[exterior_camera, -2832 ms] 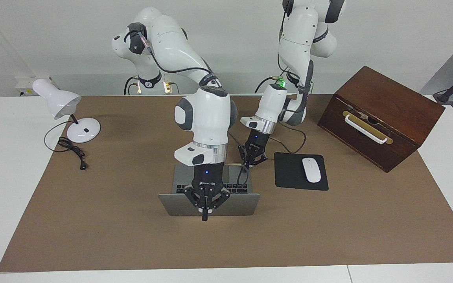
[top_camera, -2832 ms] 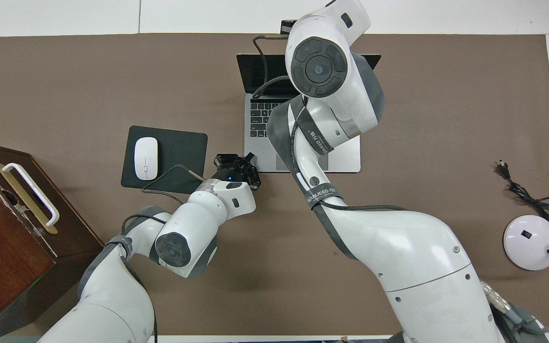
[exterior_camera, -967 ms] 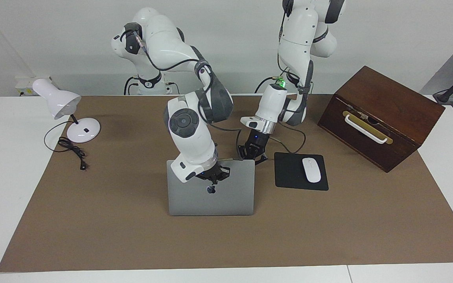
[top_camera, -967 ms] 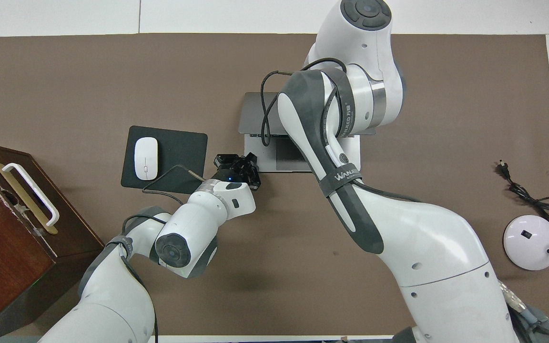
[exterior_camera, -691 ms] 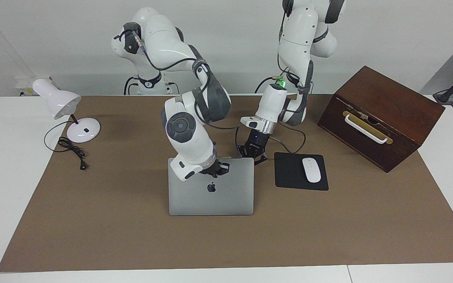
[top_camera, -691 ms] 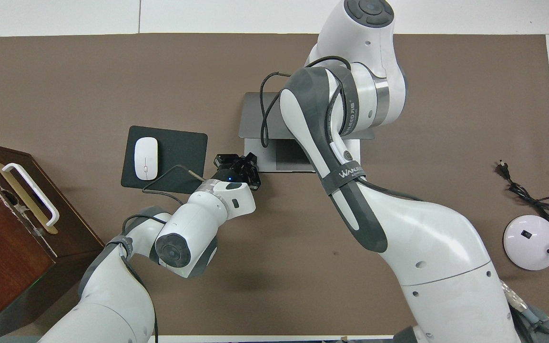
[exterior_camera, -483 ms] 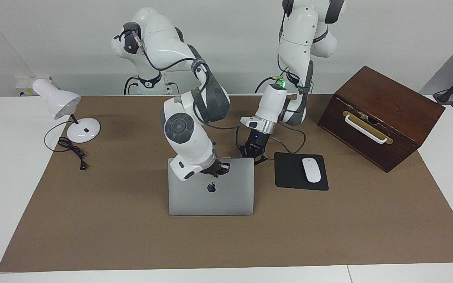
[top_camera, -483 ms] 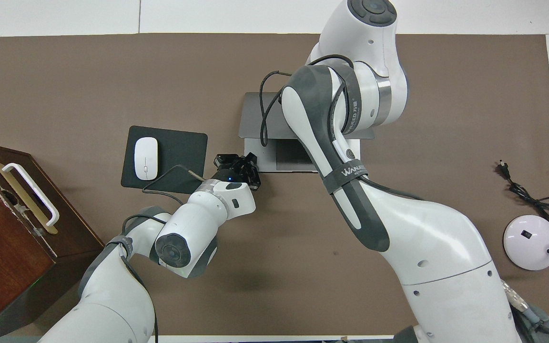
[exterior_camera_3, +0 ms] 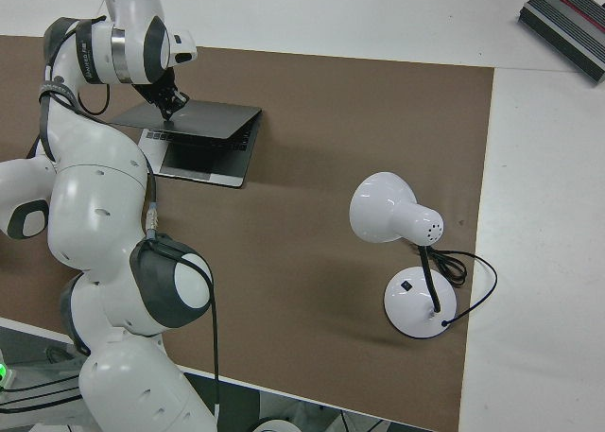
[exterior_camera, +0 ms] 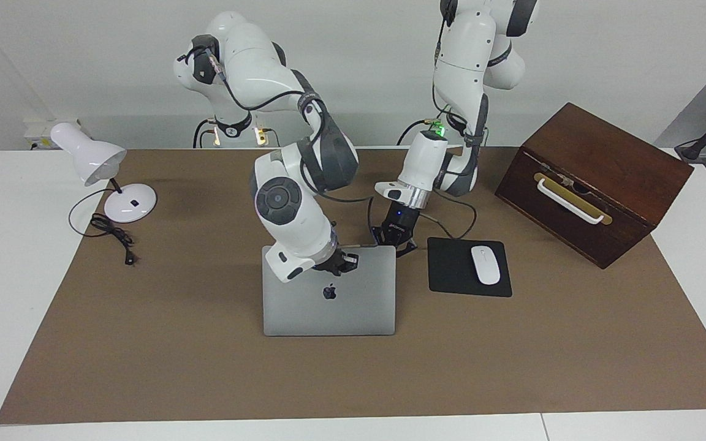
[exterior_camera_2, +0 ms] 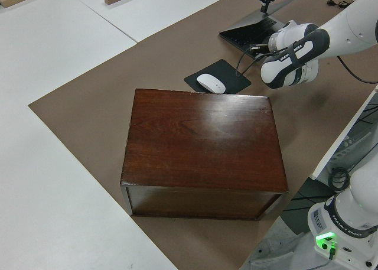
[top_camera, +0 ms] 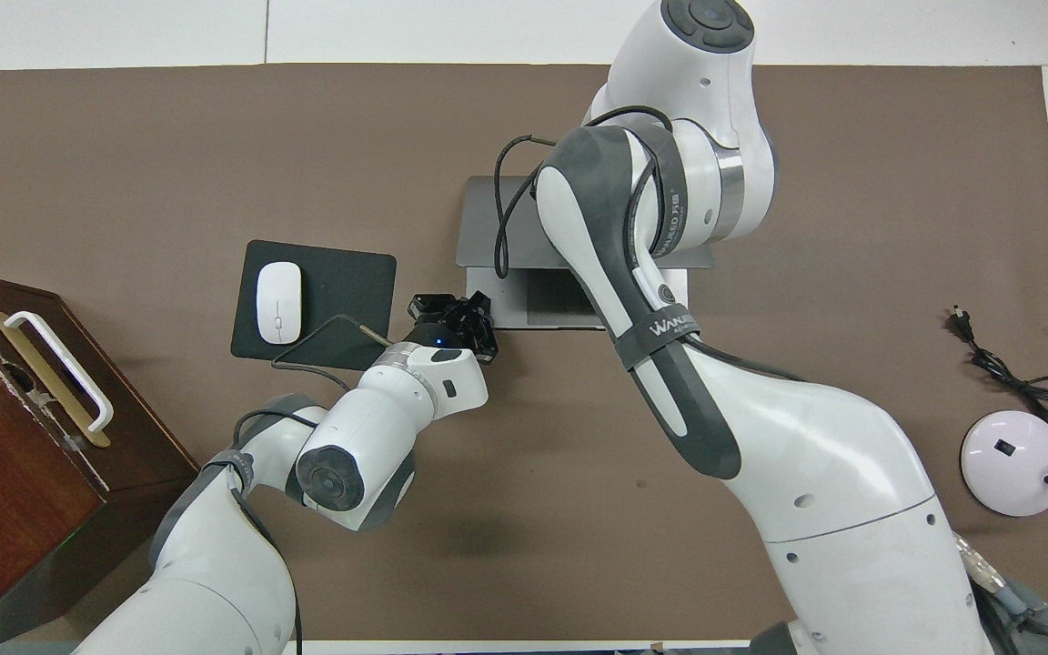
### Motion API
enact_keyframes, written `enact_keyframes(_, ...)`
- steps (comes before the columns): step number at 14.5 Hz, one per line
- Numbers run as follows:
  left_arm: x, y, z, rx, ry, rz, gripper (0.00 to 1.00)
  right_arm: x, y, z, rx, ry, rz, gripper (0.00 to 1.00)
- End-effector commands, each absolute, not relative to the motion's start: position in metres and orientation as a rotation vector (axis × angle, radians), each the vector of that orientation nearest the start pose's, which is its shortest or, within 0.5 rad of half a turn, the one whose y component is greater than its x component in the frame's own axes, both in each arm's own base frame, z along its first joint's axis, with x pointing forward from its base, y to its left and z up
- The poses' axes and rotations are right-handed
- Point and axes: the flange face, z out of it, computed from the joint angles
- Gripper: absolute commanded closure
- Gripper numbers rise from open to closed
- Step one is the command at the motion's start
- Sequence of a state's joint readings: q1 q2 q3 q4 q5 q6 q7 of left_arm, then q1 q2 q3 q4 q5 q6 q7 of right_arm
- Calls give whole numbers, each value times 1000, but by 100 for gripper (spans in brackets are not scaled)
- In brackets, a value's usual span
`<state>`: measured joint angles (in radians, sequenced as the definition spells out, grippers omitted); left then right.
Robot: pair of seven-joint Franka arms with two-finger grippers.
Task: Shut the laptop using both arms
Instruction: 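Push the laptop screen down toward the keyboard with the right gripper, then press the lowered screen fully shut with the right gripper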
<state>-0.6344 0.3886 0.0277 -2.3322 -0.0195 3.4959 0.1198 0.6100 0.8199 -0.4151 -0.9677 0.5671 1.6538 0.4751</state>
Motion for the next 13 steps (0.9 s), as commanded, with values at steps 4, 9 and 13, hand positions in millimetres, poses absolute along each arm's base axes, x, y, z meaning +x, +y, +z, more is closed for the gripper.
enact_keyframes(4,468,-320,234,-2879,1099,-1161,100,701,313,372,-2853,417,201,100)
enact_keyframes(9,468,-320,234,-2879,1099,-1161,100,703,324,349,-2812,444,169,100)
enact_keyframes(13,468,-320,234,-2879,1099,-1161,100,704,325,339,-2784,464,176,100)
